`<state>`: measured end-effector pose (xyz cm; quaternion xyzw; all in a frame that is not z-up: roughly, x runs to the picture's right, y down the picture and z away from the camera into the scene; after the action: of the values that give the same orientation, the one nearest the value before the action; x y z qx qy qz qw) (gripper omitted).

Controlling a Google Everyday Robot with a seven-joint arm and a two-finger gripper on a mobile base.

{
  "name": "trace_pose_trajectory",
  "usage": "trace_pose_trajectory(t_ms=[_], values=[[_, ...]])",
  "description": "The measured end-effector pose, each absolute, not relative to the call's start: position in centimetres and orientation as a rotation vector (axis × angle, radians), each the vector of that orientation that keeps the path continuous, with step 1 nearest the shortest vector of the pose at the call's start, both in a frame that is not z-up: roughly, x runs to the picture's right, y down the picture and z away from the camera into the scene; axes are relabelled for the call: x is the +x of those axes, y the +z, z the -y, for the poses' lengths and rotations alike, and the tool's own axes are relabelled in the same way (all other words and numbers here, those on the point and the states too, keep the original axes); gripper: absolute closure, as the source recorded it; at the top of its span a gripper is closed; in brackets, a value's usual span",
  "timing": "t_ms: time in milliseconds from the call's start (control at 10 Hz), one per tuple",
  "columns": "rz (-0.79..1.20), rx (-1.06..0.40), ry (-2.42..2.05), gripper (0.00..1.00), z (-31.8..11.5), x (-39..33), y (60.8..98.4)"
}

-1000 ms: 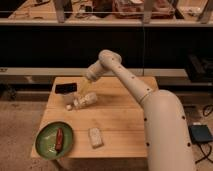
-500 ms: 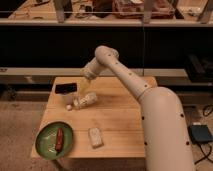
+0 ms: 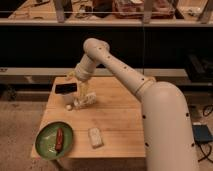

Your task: Drag the ceramic bowl in a circle

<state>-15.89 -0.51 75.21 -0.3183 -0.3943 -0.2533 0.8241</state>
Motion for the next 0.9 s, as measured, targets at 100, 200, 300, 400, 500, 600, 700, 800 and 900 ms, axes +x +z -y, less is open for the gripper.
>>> trace_pose_trajectory(t_ms=[100, 200, 300, 400, 500, 600, 700, 800, 900], values=[[0.850, -0.694, -0.610, 0.20, 0.0, -15.8, 74.0], [0.856, -0.703, -0.650, 0.20, -0.2, -15.6, 73.3], [0.856, -0.707, -0.656, 0.20, -0.3, -15.5, 73.1], [0.858, -0.705, -0.651, 0.20, -0.2, -15.5, 73.2], [0.857, -0.694, -0.656, 0.20, -0.1, -15.6, 73.3], [0.854, -0.654, -0.688, 0.20, 0.2, -16.0, 73.5], [0.848, -0.585, -0.745, 0.20, 0.5, -16.3, 73.6], [0.840, -0.499, -0.824, 0.20, 0.8, -16.7, 73.5], [0.833, -0.423, -0.897, 0.20, 0.8, -17.0, 73.3]])
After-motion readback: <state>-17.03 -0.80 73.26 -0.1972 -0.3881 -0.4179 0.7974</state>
